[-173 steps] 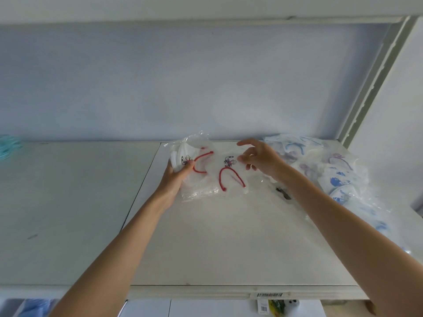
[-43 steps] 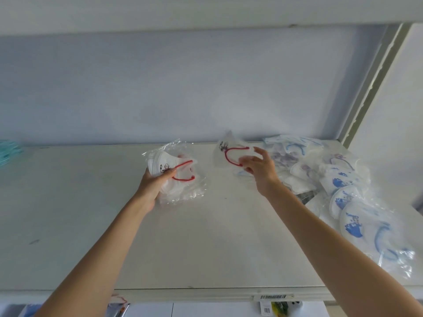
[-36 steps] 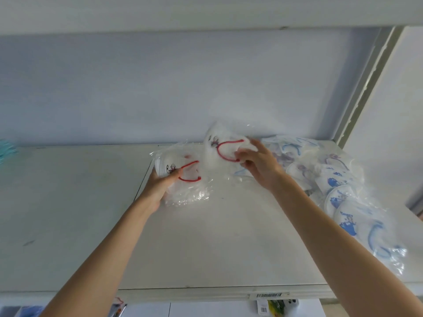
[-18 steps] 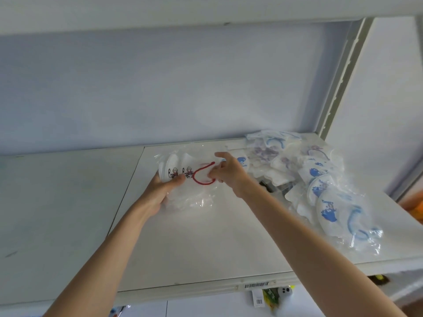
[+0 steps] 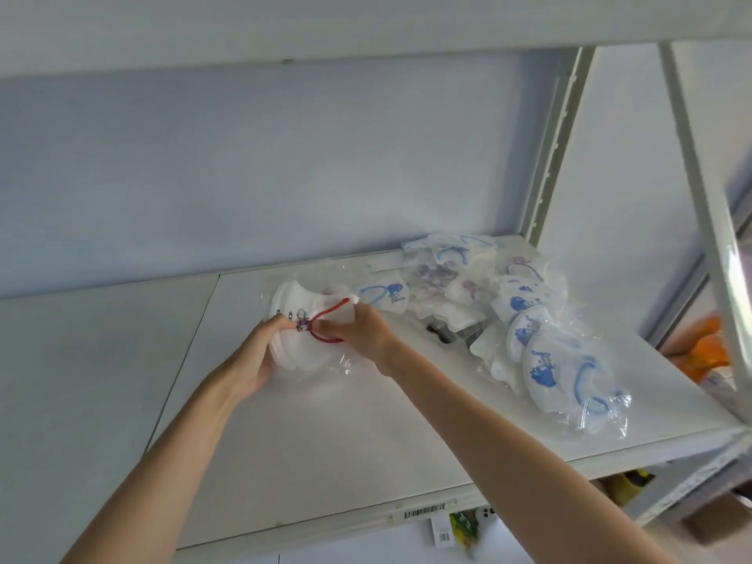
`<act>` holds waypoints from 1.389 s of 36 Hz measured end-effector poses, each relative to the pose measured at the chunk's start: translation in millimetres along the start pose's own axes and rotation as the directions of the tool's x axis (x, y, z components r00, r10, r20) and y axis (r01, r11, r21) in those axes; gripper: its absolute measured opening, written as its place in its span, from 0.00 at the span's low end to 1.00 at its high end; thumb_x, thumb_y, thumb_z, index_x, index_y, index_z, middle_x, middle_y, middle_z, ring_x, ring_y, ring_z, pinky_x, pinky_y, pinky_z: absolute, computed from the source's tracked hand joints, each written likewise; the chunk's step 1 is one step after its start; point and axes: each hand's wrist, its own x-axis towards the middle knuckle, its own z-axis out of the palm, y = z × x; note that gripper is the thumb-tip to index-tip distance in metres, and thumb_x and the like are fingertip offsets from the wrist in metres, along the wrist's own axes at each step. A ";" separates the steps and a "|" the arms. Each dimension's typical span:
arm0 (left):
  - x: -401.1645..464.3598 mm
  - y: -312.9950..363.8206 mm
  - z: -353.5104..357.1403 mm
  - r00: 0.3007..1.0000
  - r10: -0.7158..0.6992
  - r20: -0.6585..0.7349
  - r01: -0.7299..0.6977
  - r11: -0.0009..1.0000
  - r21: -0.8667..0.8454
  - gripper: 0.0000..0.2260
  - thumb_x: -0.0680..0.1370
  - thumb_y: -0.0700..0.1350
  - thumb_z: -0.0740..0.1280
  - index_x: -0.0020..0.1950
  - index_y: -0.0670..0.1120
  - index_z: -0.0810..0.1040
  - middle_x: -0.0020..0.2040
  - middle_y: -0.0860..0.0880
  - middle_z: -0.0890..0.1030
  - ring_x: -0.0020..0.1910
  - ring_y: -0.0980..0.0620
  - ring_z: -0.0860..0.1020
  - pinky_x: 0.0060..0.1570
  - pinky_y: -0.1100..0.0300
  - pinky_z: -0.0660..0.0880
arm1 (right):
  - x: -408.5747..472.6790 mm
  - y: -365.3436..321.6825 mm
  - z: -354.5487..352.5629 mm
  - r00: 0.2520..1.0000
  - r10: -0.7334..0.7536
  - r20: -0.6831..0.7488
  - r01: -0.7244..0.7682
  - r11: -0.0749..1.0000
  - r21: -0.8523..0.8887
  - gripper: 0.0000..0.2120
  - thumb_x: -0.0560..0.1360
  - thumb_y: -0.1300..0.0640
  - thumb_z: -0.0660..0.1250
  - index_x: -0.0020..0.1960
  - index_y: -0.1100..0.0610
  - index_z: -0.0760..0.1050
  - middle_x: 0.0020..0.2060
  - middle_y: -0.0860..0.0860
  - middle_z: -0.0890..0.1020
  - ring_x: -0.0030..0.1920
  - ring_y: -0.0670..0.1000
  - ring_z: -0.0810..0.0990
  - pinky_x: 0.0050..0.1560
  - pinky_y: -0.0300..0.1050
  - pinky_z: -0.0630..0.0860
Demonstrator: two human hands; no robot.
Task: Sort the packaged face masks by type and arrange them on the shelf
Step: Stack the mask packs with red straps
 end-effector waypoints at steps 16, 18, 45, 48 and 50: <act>4.3 -6.3 20.7 0.861 0.361 -0.358 -0.272 0.922 0.275 0.08 0.77 0.37 0.66 0.42 0.47 0.70 0.37 0.52 0.74 0.34 0.58 0.73 0.34 0.63 0.68 | -12.4 6.7 -10.5 0.983 -0.184 0.030 0.184 0.932 -0.313 0.27 0.71 0.49 0.74 0.61 0.57 0.63 0.53 0.56 0.78 0.51 0.55 0.77 0.50 0.49 0.75; 4.9 -9.9 19.9 0.875 0.362 -0.322 -0.293 0.925 0.244 0.06 0.78 0.36 0.65 0.47 0.47 0.72 0.41 0.51 0.77 0.36 0.60 0.77 0.36 0.65 0.71 | -10.8 7.4 -12.5 0.984 -0.175 0.027 0.173 0.923 -0.344 0.31 0.72 0.51 0.72 0.66 0.57 0.59 0.54 0.58 0.78 0.53 0.58 0.77 0.53 0.55 0.76; 24.6 -32.1 10.2 0.888 0.438 -0.137 -0.390 0.878 0.276 0.29 0.65 0.47 0.73 0.65 0.50 0.69 0.51 0.54 0.81 0.51 0.56 0.80 0.51 0.63 0.75 | 3.1 17.5 -18.1 0.980 -0.192 -0.050 0.196 0.975 0.101 0.22 0.69 0.69 0.73 0.58 0.59 0.69 0.53 0.47 0.78 0.54 0.49 0.78 0.51 0.43 0.78; 26.4 -34.1 16.8 0.891 0.426 -0.155 -0.390 0.895 0.218 0.23 0.64 0.41 0.69 0.59 0.49 0.72 0.48 0.51 0.80 0.45 0.58 0.79 0.42 0.69 0.74 | 3.4 25.8 -19.9 0.983 -0.176 -0.059 0.181 0.980 0.083 0.27 0.68 0.66 0.75 0.61 0.62 0.65 0.58 0.49 0.77 0.56 0.49 0.78 0.52 0.42 0.78; 29.4 -29.8 19.3 0.870 0.453 -0.195 -0.420 0.888 0.186 0.22 0.65 0.42 0.68 0.58 0.45 0.71 0.47 0.51 0.79 0.42 0.62 0.78 0.41 0.71 0.72 | 3.1 24.0 -19.1 0.979 -0.192 -0.065 0.199 0.973 0.116 0.27 0.69 0.68 0.73 0.62 0.61 0.64 0.57 0.49 0.77 0.53 0.45 0.79 0.47 0.38 0.78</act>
